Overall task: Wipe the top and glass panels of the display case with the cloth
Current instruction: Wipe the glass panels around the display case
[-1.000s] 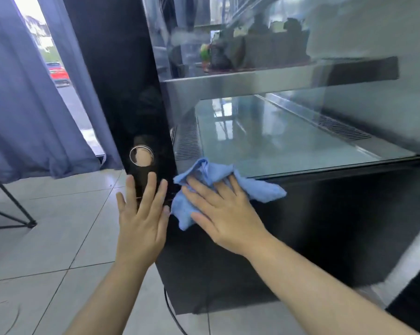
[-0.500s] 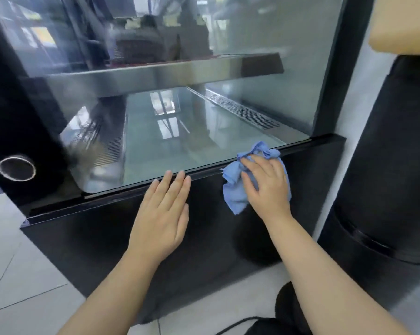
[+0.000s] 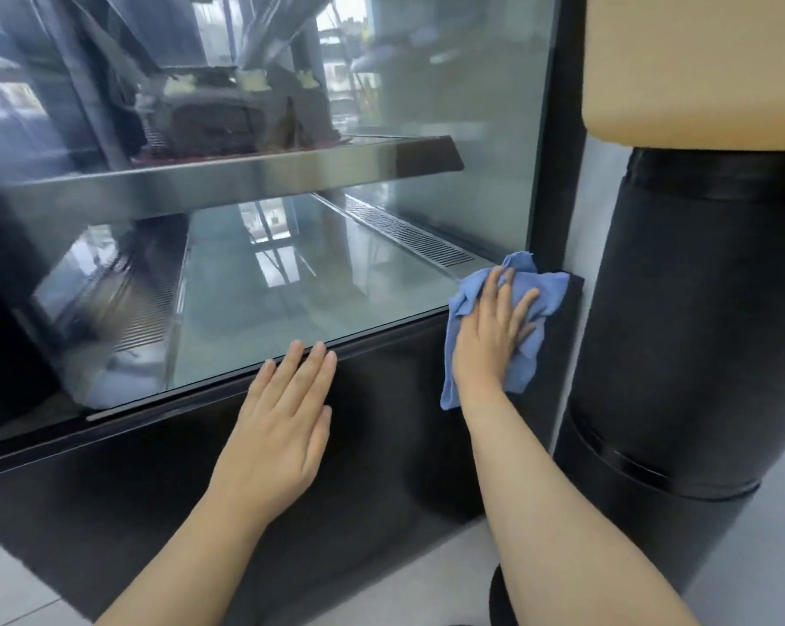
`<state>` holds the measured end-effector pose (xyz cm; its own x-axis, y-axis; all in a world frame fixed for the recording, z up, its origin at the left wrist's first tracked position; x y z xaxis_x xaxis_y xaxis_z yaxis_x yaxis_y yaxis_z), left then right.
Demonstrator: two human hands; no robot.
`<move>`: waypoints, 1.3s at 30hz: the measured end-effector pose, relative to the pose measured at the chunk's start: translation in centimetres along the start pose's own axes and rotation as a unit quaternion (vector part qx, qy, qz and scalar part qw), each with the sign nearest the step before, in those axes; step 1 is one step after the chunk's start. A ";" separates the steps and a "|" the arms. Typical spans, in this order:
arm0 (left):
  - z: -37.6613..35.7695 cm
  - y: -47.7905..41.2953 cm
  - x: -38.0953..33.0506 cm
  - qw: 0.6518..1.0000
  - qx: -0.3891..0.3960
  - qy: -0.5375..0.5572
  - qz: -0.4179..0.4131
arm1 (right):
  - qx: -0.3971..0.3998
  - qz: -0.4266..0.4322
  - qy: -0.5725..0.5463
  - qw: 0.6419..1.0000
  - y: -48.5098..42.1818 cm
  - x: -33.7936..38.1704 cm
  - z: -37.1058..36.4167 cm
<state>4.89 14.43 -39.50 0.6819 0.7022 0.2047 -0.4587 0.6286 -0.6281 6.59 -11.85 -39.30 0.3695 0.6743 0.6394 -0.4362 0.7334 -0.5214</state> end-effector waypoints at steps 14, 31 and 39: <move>12.8 -2.8 16.9 0.940 -0.216 -0.207 0.163 | -0.204 0.330 -0.081 0.918 2.5 26.4 5.7; 19.5 -7.1 18.7 0.904 -0.344 -0.215 0.136 | -0.228 0.448 -0.056 0.862 -4.1 35.2 13.9; 27.0 -16.0 21.5 0.923 -0.296 -0.209 0.129 | -0.225 0.366 -0.090 0.899 -10.6 35.4 17.0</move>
<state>11.49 28.47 -4.78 0.2567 0.9485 0.1854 -0.0984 0.2165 -0.9713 10.34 2.80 -1.48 -0.0371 0.9951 0.0921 -0.1174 0.0872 -0.9893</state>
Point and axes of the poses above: each hand's wrist, its own y-axis away from the middle knuckle, its own z-axis out of the back of the hand, x = y × z, the point moved 2 cm from there along -y, towards the middle knuckle, and after that the axes turned 2 degrees about -y, right-handed, at the moved point
